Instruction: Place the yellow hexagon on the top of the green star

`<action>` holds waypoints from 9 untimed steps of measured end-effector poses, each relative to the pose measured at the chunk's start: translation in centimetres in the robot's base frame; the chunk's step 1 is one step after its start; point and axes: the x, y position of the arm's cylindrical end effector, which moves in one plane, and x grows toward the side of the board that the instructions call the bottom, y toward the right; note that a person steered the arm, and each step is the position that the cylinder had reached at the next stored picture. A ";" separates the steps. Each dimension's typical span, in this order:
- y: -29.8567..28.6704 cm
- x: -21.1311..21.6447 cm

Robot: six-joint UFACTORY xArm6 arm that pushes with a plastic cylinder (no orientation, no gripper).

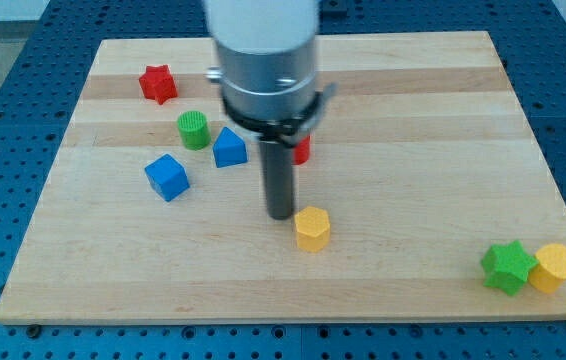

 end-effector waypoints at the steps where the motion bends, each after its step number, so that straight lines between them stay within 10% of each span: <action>1: 1.0 0.8; 3: -3.1 3.3; 9: 15.9 -0.6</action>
